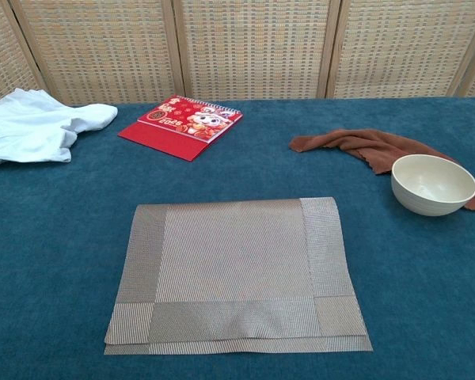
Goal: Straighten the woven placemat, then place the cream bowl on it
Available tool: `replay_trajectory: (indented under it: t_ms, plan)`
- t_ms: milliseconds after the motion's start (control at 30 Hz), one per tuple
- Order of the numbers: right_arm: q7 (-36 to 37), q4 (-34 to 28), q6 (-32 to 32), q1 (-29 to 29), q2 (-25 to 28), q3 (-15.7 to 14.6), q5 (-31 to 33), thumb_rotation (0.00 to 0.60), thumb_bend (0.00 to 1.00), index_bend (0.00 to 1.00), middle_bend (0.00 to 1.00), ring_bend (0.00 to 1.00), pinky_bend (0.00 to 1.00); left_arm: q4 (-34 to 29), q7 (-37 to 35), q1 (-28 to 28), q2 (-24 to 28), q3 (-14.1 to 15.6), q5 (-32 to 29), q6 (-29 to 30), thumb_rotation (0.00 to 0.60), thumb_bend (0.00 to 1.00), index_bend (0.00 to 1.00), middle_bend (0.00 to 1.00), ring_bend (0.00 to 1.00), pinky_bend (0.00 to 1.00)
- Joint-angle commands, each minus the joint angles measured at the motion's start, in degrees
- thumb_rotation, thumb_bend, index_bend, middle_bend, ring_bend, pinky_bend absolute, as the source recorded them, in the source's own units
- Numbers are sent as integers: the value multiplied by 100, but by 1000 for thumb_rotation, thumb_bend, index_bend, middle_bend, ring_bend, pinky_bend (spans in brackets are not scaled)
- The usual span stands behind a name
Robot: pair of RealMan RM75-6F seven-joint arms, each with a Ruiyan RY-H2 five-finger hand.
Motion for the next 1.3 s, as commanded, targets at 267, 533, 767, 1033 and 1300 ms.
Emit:
replay_trajectory:
  t_ms: [267, 533, 767, 1033, 1300]
  plan:
    - [-3, -11, -23, 6, 5, 11, 34, 600, 247, 115, 0, 0, 0, -2, -50, -29, 18, -6, -11, -37, 600, 219, 0, 0, 0, 0]
    - [0, -24, -24, -20, 37, 19, 97, 600, 246, 115, 0, 0, 0, 15, -35, -57, -37, 21, 75, -36, 600, 219, 0, 0, 0, 0]
    - [-24, -44, 2, -36, 47, 9, 74, 600, 246, 115, 0, 0, 0, 32, -25, -67, -60, 76, 168, -50, 600, 219, 0, 0, 0, 0]
    - [-57, -64, -27, -29, 45, -13, 54, 600, 246, 115, 0, 0, 0, 69, 86, -86, -148, 176, 332, -83, 600, 219, 0, 0, 0, 0]
    - [-36, -75, -26, -31, 50, -7, 59, 600, 246, 115, 0, 0, 0, 333, 59, -184, -483, 371, 810, -197, 600, 232, 232, 0, 0, 0]
